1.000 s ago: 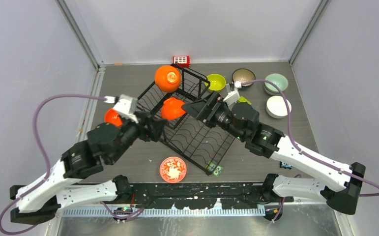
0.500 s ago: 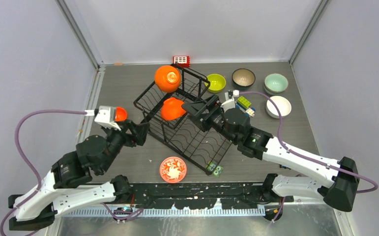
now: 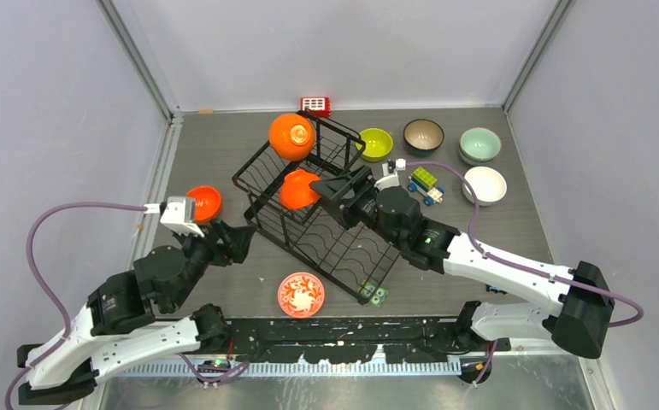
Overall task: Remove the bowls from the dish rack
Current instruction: Pick up the bowl from the dish rack.
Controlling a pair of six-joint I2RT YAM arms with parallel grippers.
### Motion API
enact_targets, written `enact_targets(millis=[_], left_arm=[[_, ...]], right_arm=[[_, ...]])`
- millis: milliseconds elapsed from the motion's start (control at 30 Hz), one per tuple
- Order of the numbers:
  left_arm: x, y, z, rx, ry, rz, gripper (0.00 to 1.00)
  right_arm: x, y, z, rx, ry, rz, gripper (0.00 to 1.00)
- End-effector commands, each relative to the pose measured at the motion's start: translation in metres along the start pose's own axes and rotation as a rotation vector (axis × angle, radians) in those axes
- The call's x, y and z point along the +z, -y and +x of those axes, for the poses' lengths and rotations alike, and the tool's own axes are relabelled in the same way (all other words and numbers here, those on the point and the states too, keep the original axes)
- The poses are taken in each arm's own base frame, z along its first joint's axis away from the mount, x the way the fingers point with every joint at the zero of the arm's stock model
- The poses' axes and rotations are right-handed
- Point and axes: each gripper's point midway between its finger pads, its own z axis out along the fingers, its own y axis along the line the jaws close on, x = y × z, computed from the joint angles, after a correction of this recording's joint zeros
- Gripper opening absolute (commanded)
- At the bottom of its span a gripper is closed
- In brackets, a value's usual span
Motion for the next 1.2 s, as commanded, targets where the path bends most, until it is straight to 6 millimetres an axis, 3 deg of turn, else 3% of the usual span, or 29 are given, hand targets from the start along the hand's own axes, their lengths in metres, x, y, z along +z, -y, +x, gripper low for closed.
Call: enact_targets(millis=[0, 233, 767, 1167], left_arm=[[-0.003, -0.009, 0.001, -0.039, 0.010, -0.025, 0.72], [-0.003, -0.013, 0.008, -0.044, -0.007, -0.042, 0.71], [-0.002, -0.015, 0.019, -0.074, -0.026, -0.047, 0.71], [-0.003, -0.017, 0.017, -0.095, -0.008, -0.044, 0.71]], right_arm=[[0.002, -0.020, -0.009, 0.046, 0.042, -0.068, 0.74], [0.004, -0.021, -0.009, 0.051, 0.043, -0.084, 0.63], [0.012, -0.011, -0.002, 0.092, 0.026, -0.133, 0.55], [0.013, -0.015, -0.006, 0.134, 0.054, -0.203, 0.46]])
